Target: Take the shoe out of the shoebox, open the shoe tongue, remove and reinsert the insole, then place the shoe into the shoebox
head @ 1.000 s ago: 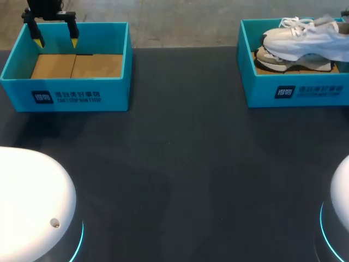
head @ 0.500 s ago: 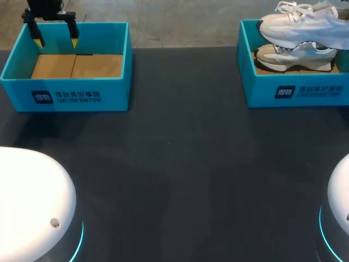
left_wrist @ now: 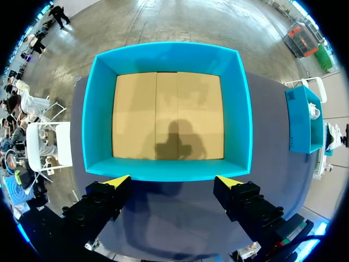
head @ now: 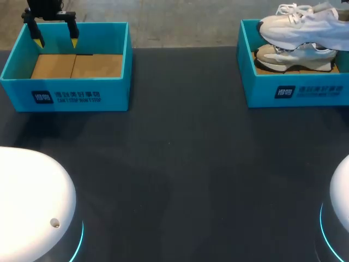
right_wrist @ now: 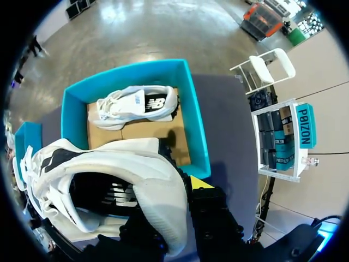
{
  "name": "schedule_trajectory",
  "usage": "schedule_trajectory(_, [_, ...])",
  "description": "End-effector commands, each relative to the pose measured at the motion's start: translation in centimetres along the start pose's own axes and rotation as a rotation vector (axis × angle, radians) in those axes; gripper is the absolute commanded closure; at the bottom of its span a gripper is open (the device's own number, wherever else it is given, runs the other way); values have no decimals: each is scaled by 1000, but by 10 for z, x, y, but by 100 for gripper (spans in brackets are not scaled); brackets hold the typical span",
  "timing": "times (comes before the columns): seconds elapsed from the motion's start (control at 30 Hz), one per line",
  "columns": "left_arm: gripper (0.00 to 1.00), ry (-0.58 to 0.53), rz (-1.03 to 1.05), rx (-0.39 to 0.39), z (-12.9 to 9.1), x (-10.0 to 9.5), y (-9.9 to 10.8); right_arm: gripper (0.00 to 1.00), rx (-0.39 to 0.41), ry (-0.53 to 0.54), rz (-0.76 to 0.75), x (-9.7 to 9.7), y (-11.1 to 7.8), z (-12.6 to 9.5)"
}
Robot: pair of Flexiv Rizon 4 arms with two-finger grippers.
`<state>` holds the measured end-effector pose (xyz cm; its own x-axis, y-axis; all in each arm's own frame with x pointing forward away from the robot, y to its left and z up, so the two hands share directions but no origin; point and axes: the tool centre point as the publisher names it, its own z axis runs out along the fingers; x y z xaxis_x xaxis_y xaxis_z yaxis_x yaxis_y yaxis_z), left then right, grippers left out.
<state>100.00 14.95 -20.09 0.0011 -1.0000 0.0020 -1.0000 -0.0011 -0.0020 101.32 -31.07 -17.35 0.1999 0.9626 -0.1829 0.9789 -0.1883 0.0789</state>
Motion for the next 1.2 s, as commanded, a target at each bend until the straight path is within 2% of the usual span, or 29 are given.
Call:
schedule_trajectory(0.03, [0, -1, 0, -1, 0, 0, 0, 100, -12, -1, 27, 4, -14, -10])
schedule_trajectory(0.23, [0, -1, 0, -1, 0, 0, 0, 100, -24, -3, 31, 17, -43, -20])
schedule_trajectory(0.6, [0, -1, 0, -1, 0, 0, 0, 100, -25, -16, 18, 56, -110, -30])
schedule_trajectory(0.83, [0, -1, 0, -1, 0, 0, 0, 100, -32, -19, -4, 79, -146, -36])
schedule_trajectory(1.03, [0, -1, 0, -1, 0, 0, 0, 100, -25, -8, -16, 97, -175, -36])
schedule_trajectory(1.2, [0, -1, 0, -1, 0, 0, 0, 100, -10, -6, -36, 118, -198, -32])
